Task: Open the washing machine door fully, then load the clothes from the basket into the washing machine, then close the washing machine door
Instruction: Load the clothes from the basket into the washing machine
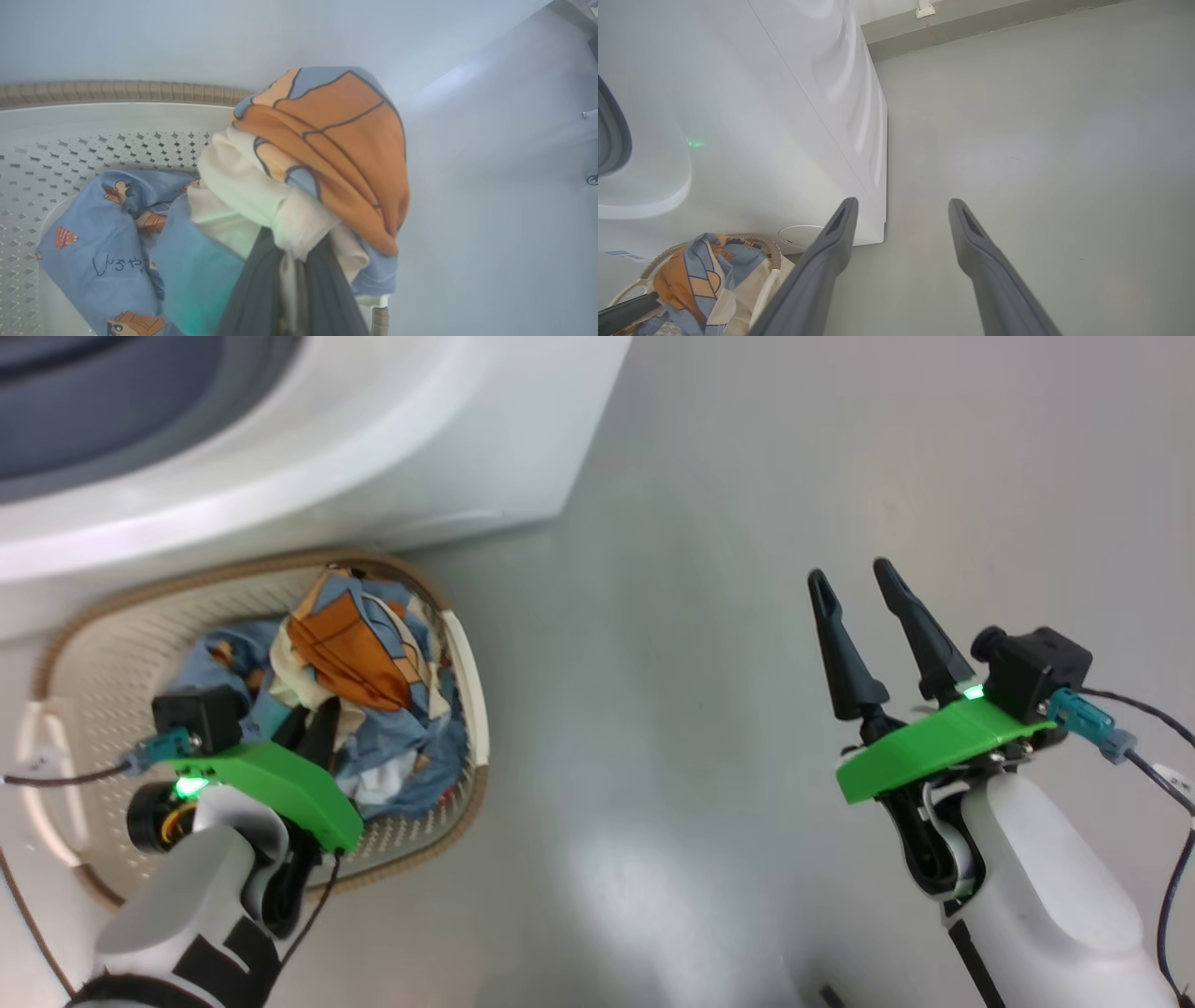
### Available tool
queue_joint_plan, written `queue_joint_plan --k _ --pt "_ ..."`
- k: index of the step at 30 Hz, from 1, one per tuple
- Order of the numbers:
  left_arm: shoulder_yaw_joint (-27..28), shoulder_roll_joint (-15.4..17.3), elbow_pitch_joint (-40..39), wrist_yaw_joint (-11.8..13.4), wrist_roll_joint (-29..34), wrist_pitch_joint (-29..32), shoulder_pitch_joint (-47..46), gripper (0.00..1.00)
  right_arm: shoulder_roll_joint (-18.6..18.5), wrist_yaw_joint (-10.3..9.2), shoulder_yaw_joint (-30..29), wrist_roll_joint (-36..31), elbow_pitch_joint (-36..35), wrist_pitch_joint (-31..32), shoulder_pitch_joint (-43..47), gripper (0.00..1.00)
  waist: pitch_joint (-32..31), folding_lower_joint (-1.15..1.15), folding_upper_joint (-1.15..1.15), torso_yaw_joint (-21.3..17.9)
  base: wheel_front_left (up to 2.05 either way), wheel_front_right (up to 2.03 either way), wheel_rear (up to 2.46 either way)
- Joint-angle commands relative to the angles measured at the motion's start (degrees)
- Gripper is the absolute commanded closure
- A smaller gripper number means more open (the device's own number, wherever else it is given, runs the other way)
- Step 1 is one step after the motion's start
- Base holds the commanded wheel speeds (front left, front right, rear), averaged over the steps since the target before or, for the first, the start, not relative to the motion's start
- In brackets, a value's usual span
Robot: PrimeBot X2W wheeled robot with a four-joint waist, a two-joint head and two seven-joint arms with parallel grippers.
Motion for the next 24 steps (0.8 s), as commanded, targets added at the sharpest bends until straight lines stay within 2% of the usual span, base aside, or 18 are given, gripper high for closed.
queue_joint_plan --k 1,5,6,13,24 --pt "1.25 2.08 -1.31 -0.2 -0.27 -0.69 1.58 1.0 -0.27 0.32 0.81 0.44 -0.67 -0.46 2.29 0.0 -4.91 0.0 0.0 2.22 0.0 0.0 0.0" --pt "4.66 2.27 -5.19 -0.2 0.9 -0.76 3.51 1.0 -1.01 0.32 0.94 1.0 -0.07 -0.46 3.24 0.0 -8.34 0.0 0.0 3.4 0.0 0.0 0.0" --pt "9.37 1.96 -8.97 -0.2 3.39 -0.77 6.82 1.0 -1.65 0.32 1.19 1.59 0.57 -0.46 4.21 0.0 -11.88 0.0 0.0 4.24 0.0 0.0 0.0" --pt "17.44 0.39 -15.96 -0.2 8.56 -0.78 13.28 1.0 -2.88 0.32 1.86 2.69 1.73 -0.46 6.34 0.0 -17.45 0.0 0.0 5.56 0.0 0.0 0.0" --pt "24.94 -2.55 -24.17 -0.2 13.4 -0.78 20.02 1.0 -4.44 0.32 2.8 4.01 2.81 -0.46 9.03 0.0 -23.51 0.0 0.0 7.23 0.0 0.0 0.0"
